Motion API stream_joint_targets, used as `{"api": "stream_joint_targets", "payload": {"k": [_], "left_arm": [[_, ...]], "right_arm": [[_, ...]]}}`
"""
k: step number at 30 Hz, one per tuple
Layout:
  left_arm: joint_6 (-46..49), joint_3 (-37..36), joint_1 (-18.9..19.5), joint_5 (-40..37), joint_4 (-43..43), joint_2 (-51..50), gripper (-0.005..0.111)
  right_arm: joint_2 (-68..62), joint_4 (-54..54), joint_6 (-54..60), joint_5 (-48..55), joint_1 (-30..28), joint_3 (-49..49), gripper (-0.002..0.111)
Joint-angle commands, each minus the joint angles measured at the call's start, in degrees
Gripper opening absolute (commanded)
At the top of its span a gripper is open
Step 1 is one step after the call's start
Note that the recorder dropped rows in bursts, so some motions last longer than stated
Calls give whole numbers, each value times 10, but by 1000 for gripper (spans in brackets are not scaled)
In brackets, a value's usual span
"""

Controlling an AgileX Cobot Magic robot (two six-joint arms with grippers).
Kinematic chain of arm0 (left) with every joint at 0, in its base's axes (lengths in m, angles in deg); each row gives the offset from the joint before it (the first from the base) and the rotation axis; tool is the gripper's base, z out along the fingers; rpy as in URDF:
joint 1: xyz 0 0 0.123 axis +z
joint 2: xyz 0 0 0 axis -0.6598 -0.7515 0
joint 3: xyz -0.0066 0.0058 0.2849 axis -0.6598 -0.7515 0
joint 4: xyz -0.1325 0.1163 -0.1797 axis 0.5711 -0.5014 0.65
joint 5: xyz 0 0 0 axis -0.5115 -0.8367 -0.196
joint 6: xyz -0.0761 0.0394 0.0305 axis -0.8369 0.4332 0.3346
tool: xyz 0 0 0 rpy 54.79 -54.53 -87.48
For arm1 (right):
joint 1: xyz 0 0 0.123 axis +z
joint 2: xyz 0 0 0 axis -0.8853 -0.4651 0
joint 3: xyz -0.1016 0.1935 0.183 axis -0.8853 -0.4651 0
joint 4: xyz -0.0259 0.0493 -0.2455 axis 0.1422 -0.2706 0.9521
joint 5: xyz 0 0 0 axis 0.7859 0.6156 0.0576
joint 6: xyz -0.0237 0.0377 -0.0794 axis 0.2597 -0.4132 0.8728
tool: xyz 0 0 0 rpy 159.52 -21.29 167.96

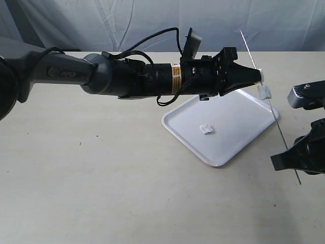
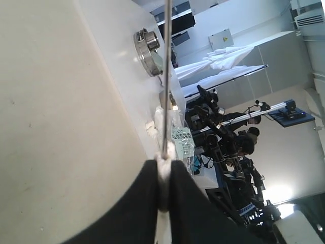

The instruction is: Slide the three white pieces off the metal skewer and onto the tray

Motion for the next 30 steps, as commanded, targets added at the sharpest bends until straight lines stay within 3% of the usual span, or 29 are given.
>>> {"api": "stream_joint_targets", "payload": {"k": [1, 8, 14, 17, 23, 27, 30], "left_arm": [[12, 20, 19, 2, 67, 2, 0], [27, 56, 29, -40, 84, 2, 0], [27, 67, 66, -68, 60, 2, 0], [13, 67, 82, -77, -32, 2, 0], [-78, 67, 68, -204, -316, -2, 0], [-96, 67, 55, -226, -391, -21, 0], [-96, 67, 47, -228, -393, -44, 0]], "right_arm": [[-1, 5, 3, 32, 0, -13, -1], [-1, 5, 3, 86, 0, -17, -1], [-1, 6, 3, 87, 0, -19, -1], [-1, 7, 3, 72, 0, -19, -1], [-1, 5, 1, 54, 0, -19, -1], [-1, 4, 1, 53, 0, -19, -1], [-1, 3, 1, 53, 0, -19, -1]]}}
